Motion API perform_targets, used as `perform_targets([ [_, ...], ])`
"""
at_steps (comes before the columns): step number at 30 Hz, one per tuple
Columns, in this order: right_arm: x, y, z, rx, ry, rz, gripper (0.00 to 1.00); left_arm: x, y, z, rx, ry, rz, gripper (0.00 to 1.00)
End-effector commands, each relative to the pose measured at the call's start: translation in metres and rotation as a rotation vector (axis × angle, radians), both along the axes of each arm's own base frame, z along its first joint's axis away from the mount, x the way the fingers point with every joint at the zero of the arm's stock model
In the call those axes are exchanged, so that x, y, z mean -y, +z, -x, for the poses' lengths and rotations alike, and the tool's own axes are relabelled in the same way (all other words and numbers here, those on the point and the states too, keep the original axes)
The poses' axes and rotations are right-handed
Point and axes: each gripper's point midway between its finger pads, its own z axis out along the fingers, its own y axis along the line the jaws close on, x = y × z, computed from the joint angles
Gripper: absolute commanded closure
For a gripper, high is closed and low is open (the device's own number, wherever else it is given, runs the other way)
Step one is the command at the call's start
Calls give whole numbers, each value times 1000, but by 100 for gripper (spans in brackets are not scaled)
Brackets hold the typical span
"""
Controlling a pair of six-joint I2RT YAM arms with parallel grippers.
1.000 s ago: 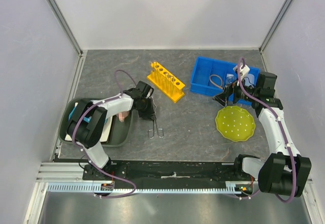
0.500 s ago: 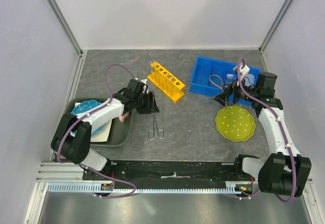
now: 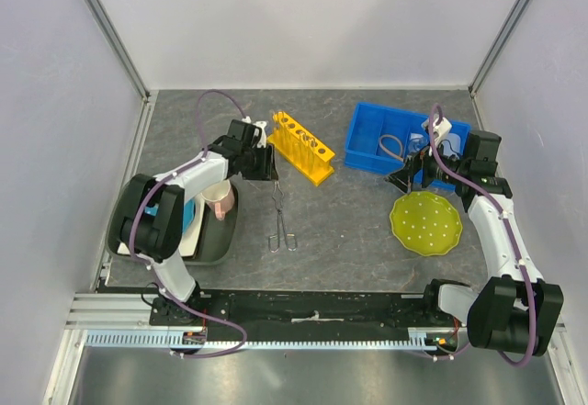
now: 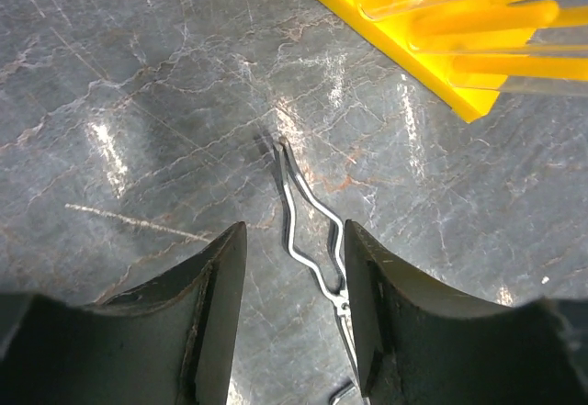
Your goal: Organize the chemistry lab equipment
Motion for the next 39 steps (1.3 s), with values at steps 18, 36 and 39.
perform_targets([
  [18,3,8,-9,43,11,22,2,13,-43,-37,-37,87,-6,56],
  [36,4,4,-10,26,7,21,2,13,-63,-17,-60,123,-16,75],
  [39,3,4,-10,28,10,23,2,11,-58,-16,-47,137,-13,85],
])
